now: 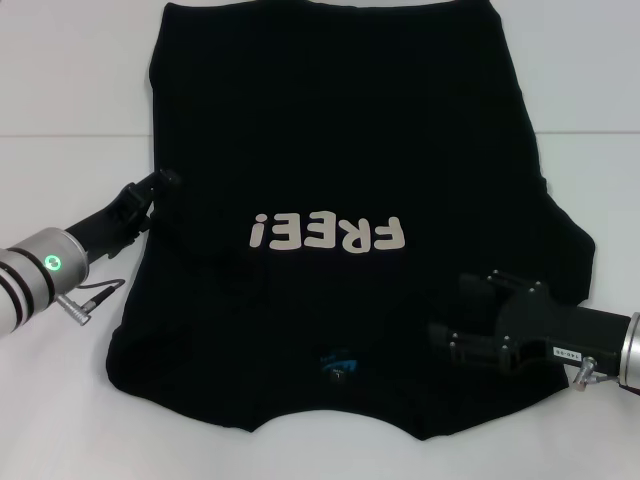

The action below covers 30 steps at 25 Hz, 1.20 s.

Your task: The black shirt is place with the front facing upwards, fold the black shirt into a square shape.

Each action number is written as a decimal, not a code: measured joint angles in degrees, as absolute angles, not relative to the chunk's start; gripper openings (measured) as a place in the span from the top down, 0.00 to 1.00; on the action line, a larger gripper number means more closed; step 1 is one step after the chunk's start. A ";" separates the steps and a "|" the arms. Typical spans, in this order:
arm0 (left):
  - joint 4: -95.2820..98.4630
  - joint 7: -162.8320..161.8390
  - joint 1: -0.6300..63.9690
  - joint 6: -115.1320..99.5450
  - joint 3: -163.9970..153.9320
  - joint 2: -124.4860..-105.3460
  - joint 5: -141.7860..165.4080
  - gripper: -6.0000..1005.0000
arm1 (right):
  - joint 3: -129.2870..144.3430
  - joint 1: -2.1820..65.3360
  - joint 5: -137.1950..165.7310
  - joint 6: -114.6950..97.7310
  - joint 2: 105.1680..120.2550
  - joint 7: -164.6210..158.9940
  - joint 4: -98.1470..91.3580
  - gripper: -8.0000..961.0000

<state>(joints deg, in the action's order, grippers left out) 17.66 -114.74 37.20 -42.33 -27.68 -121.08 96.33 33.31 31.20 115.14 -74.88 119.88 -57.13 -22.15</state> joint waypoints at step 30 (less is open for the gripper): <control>17.30 -110.92 38.34 -42.18 -28.75 -121.34 97.15 0.10 | 33.31 31.11 115.14 -74.88 119.97 -57.13 -22.15 0.06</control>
<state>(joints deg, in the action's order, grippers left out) 17.30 -110.92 38.34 -42.18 -28.75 -121.34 97.15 33.31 31.11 115.14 -74.88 119.97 -57.13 -22.15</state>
